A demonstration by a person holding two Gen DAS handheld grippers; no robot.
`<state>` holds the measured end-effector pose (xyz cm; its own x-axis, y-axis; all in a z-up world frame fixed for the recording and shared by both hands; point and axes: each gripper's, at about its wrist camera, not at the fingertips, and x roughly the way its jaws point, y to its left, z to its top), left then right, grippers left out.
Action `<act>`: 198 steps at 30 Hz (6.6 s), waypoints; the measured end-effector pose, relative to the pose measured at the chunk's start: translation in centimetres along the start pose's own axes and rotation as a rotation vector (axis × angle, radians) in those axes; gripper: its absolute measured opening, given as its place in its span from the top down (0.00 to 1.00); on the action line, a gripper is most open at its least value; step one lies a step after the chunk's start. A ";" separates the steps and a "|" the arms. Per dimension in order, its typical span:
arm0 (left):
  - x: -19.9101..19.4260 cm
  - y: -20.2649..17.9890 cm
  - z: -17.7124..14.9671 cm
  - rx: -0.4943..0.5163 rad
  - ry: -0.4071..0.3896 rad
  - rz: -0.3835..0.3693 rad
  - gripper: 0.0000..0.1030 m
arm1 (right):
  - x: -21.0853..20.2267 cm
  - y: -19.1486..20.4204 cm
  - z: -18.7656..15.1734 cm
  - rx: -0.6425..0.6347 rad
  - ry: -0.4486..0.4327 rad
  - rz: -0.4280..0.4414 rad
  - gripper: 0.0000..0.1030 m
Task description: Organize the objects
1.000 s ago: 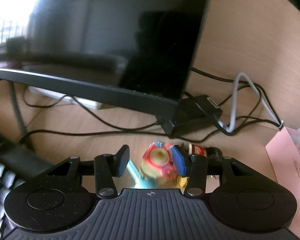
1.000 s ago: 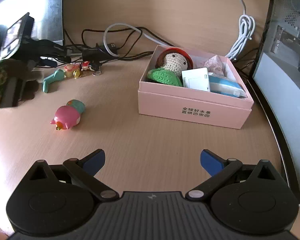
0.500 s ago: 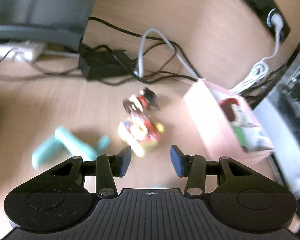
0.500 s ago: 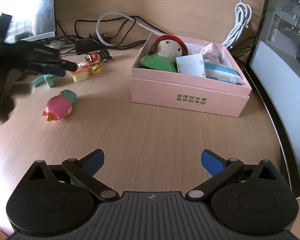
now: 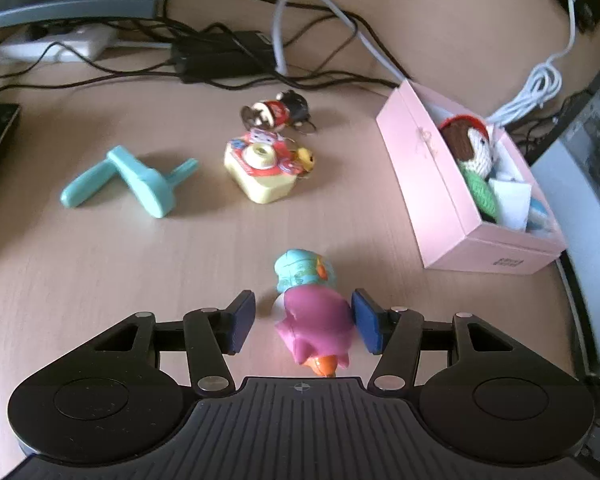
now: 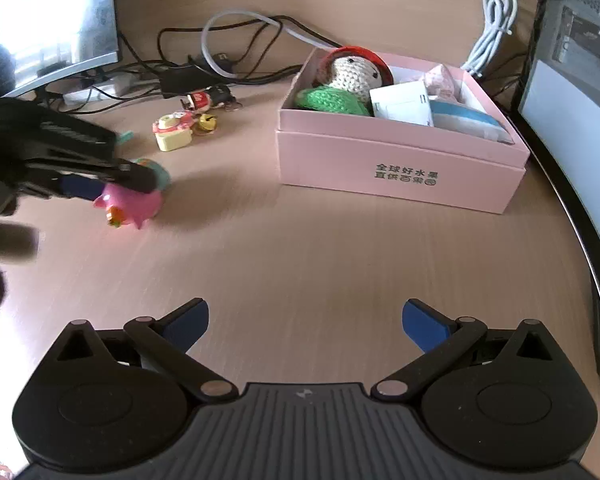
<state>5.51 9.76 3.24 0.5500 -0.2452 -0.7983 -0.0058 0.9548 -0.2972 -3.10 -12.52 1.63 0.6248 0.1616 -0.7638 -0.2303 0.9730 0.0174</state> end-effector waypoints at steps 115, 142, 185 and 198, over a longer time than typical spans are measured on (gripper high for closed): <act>-10.7 12.3 -9.6 -0.122 0.030 -0.063 0.58 | 5.2 9.6 2.4 -0.040 -0.104 0.022 0.00; -10.5 10.4 -9.6 -0.104 0.014 -0.088 0.58 | 5.2 9.7 2.4 -0.039 -0.106 0.021 0.00; 5.1 -20.0 12.3 0.170 -0.236 -0.209 0.55 | -8.7 -11.0 1.9 0.129 -0.274 0.016 0.32; -3.0 -8.0 0.0 -0.054 -0.165 -0.183 0.55 | -4.8 -12.3 14.1 0.220 -0.450 0.034 0.32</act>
<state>3.90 2.91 8.02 0.6751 -0.3778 -0.6336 0.0644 0.8859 -0.4594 7.27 -22.97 14.15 0.8906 0.2023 -0.4073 -0.1241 0.9697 0.2103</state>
